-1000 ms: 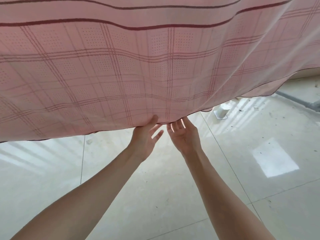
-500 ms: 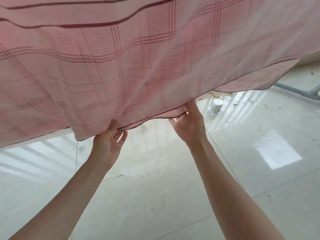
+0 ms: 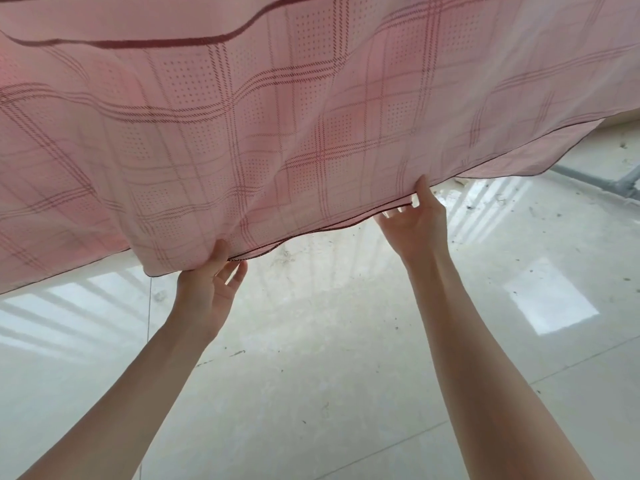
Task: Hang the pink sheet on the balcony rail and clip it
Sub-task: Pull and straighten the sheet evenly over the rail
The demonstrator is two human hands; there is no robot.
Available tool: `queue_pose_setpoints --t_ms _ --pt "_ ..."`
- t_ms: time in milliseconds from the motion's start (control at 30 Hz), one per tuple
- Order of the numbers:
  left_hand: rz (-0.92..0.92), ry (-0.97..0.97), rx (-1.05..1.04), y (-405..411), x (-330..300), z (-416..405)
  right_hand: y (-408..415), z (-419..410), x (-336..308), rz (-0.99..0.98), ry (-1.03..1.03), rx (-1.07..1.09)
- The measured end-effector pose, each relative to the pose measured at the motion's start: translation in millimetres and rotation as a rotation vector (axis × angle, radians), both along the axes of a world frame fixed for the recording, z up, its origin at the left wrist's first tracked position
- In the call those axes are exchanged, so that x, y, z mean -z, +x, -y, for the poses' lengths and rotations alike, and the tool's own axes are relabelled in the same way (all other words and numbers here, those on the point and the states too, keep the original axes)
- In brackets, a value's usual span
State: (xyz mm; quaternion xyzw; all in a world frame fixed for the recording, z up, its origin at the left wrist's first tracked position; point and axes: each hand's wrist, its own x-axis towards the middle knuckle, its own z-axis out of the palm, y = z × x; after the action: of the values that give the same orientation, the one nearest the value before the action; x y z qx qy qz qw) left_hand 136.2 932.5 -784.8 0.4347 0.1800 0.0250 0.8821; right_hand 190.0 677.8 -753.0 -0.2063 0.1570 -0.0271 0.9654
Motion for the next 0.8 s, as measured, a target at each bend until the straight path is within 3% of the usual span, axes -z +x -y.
queue_pose_setpoints --t_ms 167,500,800 --pt "0.005 0.036 0.034 2.6 3.5 0.1 1.2 6.7 24.5 -0.062 -0.083 0.037" --pt "0.001 0.031 0.005 13.0 7.1 2.4 20.3 6.0 39.6 -0.098 0.129 0.128" --pt "-0.021 -0.067 -0.039 23.4 2.8 5.5 29.0 6.9 26.2 -0.2 0.174 0.154"
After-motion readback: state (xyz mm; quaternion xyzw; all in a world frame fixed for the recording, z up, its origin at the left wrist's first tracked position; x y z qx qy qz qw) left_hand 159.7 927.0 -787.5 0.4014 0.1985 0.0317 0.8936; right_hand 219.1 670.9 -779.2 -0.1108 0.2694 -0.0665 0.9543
